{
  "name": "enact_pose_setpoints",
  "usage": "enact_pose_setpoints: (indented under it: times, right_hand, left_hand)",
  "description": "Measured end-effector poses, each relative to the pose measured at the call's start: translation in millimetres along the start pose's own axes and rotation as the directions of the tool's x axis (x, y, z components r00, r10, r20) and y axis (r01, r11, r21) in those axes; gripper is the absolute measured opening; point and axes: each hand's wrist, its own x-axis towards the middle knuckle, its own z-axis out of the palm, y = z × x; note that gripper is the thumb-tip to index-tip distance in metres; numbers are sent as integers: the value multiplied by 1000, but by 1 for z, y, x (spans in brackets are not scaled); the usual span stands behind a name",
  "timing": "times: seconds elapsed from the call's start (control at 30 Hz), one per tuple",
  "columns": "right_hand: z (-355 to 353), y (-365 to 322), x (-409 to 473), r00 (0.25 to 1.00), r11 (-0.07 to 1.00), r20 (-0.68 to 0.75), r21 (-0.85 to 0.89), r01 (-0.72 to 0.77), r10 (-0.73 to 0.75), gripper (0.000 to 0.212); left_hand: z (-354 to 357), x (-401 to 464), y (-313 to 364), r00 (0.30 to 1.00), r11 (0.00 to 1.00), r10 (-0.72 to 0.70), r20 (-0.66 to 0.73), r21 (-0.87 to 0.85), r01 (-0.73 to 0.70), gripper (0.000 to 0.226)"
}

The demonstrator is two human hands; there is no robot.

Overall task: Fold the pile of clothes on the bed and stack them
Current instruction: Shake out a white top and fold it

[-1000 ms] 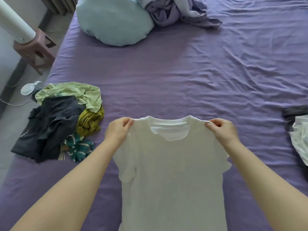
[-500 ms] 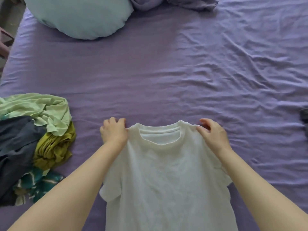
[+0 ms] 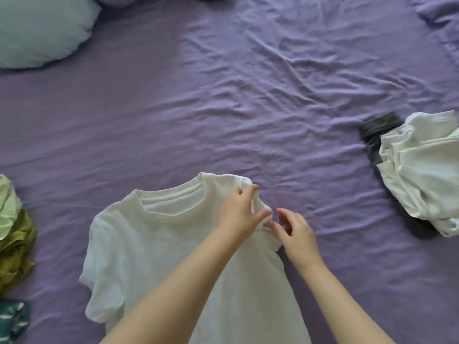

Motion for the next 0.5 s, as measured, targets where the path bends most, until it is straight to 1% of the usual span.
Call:
enact_pose_setpoints:
  times: [0.03,0.07,0.13,0.17,0.2,0.23,0.27,0.3,0.33,0.37,0.4,0.43,0.47,0.5]
  right_hand:
    - [1,0,-3,1000,1000,19,-16,-18,19,39]
    - [1,-1,-6,998,998,48,-44,-40,42,40]
    - [1,-2,-9,988,992,114,-83,-96,105,40]
    - [-1,-2,-10,978,989,152,-71,-131,141,41]
    - [-1,-2,-12,966,985,192,-43,-165,171,38]
    - [-1,-1,-15,958,982,220,-13,-186,184,29]
    - [-1,0,-18,957,982,227,11,-189,182,18]
    - [-1,1,-21,962,983,213,37,-181,169,9]
    - [-1,2,-24,972,983,181,74,-167,152,6]
    - [-2,2,-26,981,982,142,115,-148,132,6]
    - [-3,1,-27,987,979,109,152,-133,117,4]
    - [-4,1,-29,989,971,91,197,-133,117,3]
    - [-6,0,-30,987,959,90,239,-151,133,5]
    - [-7,0,-31,983,947,91,268,-177,158,9]
  left_hand:
    - [5,0,2,999,999,-35,25,-19,35,50]
    - [7,0,3,998,995,-65,17,-78,66,47]
    - [6,-2,-3,987,953,-150,-53,-272,130,40]
    - [3,-4,-6,976,929,-200,-86,-333,161,35]
    - [0,-6,-8,968,921,-227,-108,-346,178,30]
    - [-2,-9,-9,967,945,-210,-143,-285,163,26]
    - [-5,-12,-10,968,979,-160,-194,-154,131,25]
    - [-7,-15,-8,966,997,-75,-246,0,77,27]
    - [-6,-18,-4,961,994,29,-277,105,0,30]
    - [-5,-20,3,960,989,101,-263,128,-69,30]
    - [-5,-20,12,974,991,108,-200,97,-90,27]
    - [-4,-18,19,991,994,66,-115,98,-55,29]
    - [-2,-16,27,1000,984,7,-23,177,-3,37]
    - [0,-13,31,998,950,-25,49,312,8,42]
